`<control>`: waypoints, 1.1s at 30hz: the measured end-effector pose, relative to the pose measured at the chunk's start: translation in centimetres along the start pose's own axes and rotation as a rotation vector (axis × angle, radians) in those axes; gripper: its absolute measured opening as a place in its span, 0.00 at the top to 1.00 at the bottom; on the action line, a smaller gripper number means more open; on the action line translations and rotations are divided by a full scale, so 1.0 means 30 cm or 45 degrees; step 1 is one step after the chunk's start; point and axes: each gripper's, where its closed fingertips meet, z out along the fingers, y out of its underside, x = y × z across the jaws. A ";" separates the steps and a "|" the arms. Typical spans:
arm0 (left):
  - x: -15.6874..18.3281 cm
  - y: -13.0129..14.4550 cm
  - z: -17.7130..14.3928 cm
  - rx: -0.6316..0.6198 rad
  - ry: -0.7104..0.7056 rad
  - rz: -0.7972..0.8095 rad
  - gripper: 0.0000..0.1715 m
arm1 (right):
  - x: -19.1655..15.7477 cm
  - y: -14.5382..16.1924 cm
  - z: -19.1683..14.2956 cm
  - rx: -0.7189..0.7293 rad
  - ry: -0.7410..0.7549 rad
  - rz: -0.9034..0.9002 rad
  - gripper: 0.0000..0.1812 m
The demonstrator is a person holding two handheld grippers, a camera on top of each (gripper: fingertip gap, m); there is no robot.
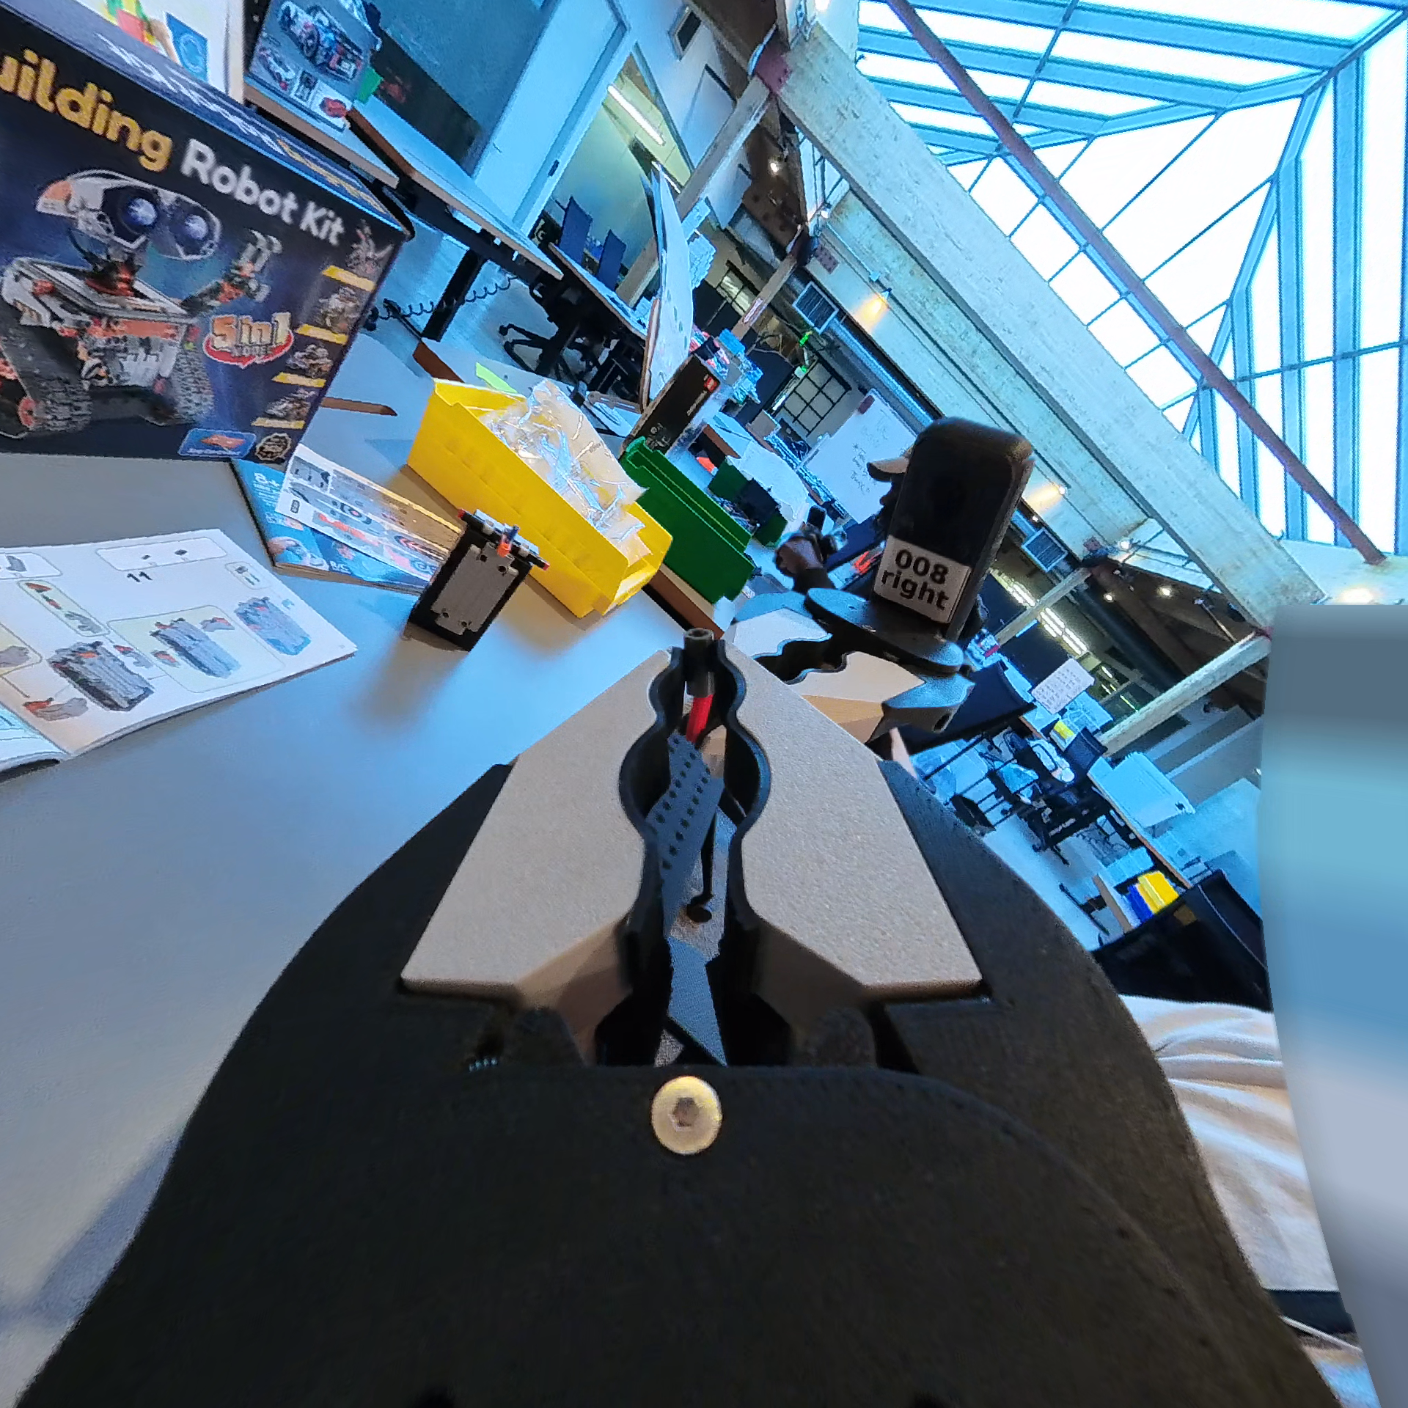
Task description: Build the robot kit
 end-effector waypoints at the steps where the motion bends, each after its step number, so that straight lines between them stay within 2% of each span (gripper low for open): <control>1: -0.008 -0.004 0.000 0.006 -0.009 0.001 0.98 | 0.004 -0.001 0.002 -0.003 0.002 -0.004 0.98; 18: -0.048 -0.004 0.053 0.008 0.011 -0.045 0.98 | 0.071 0.016 -0.019 -0.020 0.030 0.053 0.98; 33: -0.044 0.008 0.054 0.009 0.021 -0.039 0.98 | 0.059 0.017 -0.015 -0.007 -0.011 0.076 0.98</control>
